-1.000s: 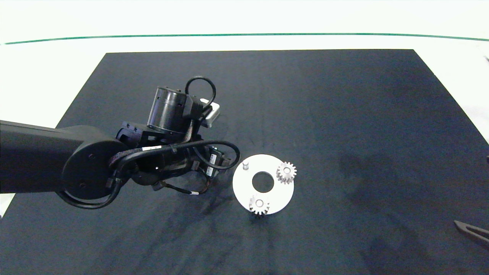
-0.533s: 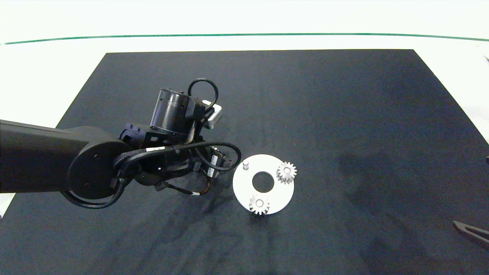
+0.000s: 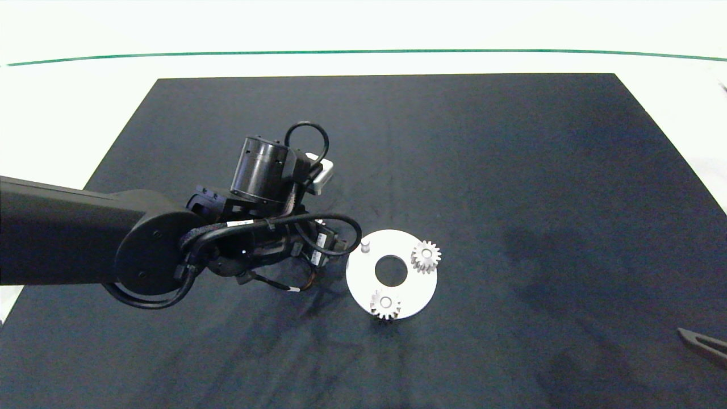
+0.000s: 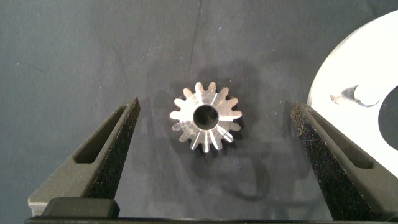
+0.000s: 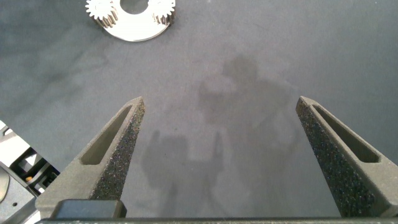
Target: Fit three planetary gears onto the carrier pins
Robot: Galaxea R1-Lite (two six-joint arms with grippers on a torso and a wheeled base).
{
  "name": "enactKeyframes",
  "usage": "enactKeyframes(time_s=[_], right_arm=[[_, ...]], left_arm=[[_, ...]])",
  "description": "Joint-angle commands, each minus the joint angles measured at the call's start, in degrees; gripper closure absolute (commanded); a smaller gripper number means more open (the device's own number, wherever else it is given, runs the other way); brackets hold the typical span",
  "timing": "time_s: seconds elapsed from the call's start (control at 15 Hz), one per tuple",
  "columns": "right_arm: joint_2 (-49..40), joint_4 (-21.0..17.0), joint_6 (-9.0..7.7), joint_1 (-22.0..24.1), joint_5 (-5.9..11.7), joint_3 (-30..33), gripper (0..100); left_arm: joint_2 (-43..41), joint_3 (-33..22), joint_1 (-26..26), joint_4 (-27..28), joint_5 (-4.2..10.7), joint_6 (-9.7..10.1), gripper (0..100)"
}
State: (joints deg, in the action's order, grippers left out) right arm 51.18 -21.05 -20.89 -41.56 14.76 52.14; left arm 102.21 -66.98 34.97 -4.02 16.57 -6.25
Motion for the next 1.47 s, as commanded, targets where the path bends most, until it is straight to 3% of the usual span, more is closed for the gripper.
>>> enactKeyframes(time_s=[0.07, 0.47, 0.67, 1.47], right_arm=[[-0.02, -0.13, -0.11, -0.01, 0.09, -0.02, 0], [0.06, -0.13, -0.11, -0.01, 0.09, -0.11, 0], [0.06, -0.13, -0.11, -0.01, 0.09, -0.11, 0], [0.06, -0.13, -0.11, -0.01, 0.09, -0.11, 0]], left_arm=[[0.27, -0.52, 0.18, -0.11, 0.13, -0.34, 0], [0.63, -0.79, -0.08, 0.07, 0.13, -0.69, 11], [0.63, -0.70, 0.01, 0.07, 0.13, -2.10, 17], [0.45, 0.18, -0.26, -0.11, 0.13, -1.74, 41]])
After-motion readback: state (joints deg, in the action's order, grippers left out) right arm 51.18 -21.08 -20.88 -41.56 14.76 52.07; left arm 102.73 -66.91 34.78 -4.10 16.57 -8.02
